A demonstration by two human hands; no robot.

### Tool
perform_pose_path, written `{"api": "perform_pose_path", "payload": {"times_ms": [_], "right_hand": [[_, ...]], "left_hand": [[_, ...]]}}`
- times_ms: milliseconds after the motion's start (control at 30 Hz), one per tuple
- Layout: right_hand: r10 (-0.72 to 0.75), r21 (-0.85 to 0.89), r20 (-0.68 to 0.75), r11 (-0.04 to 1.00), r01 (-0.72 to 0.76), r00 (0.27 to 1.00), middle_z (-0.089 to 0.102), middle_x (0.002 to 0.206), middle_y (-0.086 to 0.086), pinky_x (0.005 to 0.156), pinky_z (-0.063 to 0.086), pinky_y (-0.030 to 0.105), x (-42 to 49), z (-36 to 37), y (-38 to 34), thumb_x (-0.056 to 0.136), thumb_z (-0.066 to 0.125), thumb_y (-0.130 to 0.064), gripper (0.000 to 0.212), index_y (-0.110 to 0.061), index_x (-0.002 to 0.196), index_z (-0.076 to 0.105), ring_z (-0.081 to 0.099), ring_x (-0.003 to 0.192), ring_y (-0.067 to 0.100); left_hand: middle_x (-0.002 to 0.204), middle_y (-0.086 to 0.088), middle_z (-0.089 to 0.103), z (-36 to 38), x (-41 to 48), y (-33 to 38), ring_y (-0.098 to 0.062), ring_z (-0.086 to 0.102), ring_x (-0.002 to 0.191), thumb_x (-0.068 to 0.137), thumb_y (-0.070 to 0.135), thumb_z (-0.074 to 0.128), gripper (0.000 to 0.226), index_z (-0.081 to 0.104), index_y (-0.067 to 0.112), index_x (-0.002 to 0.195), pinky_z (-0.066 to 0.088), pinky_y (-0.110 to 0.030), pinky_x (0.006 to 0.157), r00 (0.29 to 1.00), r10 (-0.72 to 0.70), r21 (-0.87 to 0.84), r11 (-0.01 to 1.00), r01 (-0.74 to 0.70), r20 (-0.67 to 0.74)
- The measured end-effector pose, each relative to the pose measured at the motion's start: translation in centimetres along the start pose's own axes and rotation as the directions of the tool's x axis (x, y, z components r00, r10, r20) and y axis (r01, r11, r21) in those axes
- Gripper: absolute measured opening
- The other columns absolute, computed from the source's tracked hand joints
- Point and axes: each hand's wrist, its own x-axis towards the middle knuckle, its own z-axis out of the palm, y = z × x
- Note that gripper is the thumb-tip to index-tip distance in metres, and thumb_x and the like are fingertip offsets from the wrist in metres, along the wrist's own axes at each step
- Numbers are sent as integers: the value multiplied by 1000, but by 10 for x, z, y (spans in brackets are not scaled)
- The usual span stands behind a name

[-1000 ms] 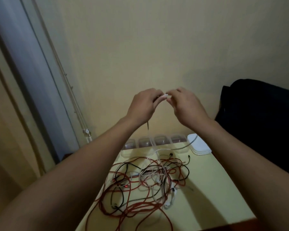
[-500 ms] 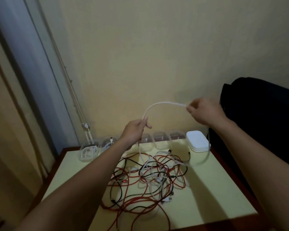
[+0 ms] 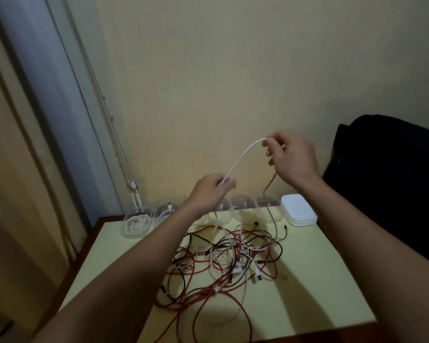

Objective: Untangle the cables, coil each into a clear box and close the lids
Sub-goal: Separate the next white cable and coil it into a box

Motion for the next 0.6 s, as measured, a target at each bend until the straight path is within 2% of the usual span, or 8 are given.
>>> {"api": "perform_pose_path", "payload": {"times_ms": [67, 200, 267, 333, 400, 467, 533, 600], "right_hand": [[66, 53, -54, 997, -63, 996, 65, 66, -8, 58, 47, 15, 4, -11, 7, 98, 58, -17, 21, -22, 81, 69, 67, 59, 15], [165, -66, -52, 984, -168, 985, 70, 71, -6, 79, 57, 38, -5, -19, 39, 97, 57, -23, 23, -18, 81, 72, 71, 72, 21], [231, -104, -14, 967, -231, 973, 75, 85, -1, 87, 56, 43, -16, -17, 47, 95, 58, -26, 19, -20, 88, 74, 71, 86, 25], [245, -152, 32, 959, -238, 969, 75, 109, 2, 96, 53, 41, -27, -13, 45, 92, 61, -22, 22, -20, 110, 74, 69, 103, 25], [127, -204, 90, 973, -106, 988, 69, 126, 2, 103, 48, 40, -36, -4, 37, 89, 64, -20, 40, -18, 128, 66, 64, 114, 24], [-49, -217, 189, 972, 91, 981, 67, 131, 4, 105, 42, 35, -44, 11, 25, 92, 66, -25, 42, -17, 133, 64, 60, 120, 23], [-197, -173, 294, 951, 255, 935, 71, 122, 1, 96, 45, 33, -49, 26, 15, 98, 62, -31, 31, -18, 127, 67, 63, 113, 21], [-268, -132, 318, 937, 322, 910, 74, 99, -1, 78, 47, 34, -48, 33, 9, 102, 57, -27, 20, -19, 113, 70, 66, 92, 22]], "left_hand": [[83, 1, 71, 13, -20, -30, -23, 65, 76, 96, 52, 55, 35, 75, 25, 88, 55, -40, 74, 989, -108, 19, 994, 107, 100], [61, 13, 57, 18, -34, -42, -17, 49, 62, 90, 52, 51, 40, 71, 20, 76, 45, -35, 67, 970, -219, -146, 962, 233, 108], [50, 14, 43, 12, -26, -26, -14, 34, 57, 99, 39, 40, 42, 67, 13, 80, 32, -31, 57, 957, -268, -339, 895, 290, 112], [55, 11, 34, 2, -16, -12, -13, 28, 56, 105, 32, 32, 49, 70, 13, 82, 24, -31, 54, 957, -279, -376, 881, 286, 75], [67, 4, 38, -5, -9, 4, -15, 31, 58, 104, 29, 38, 44, 74, 18, 82, 27, -31, 55, 975, -216, -270, 937, 223, 53], [72, 3, 45, -7, -5, 21, -12, 39, 59, 102, 25, 44, 35, 74, 15, 86, 33, -25, 53, 990, -113, -226, 966, 128, 80], [66, 13, 53, -7, -3, 35, 2, 47, 56, 105, 23, 44, 33, 70, 11, 90, 36, -14, 52, 996, -12, -250, 968, 34, 89], [63, 18, 57, -6, -3, 39, 9, 48, 54, 107, 23, 43, 33, 67, 12, 87, 37, -13, 57, 996, 45, -255, 967, -24, 74]]}}
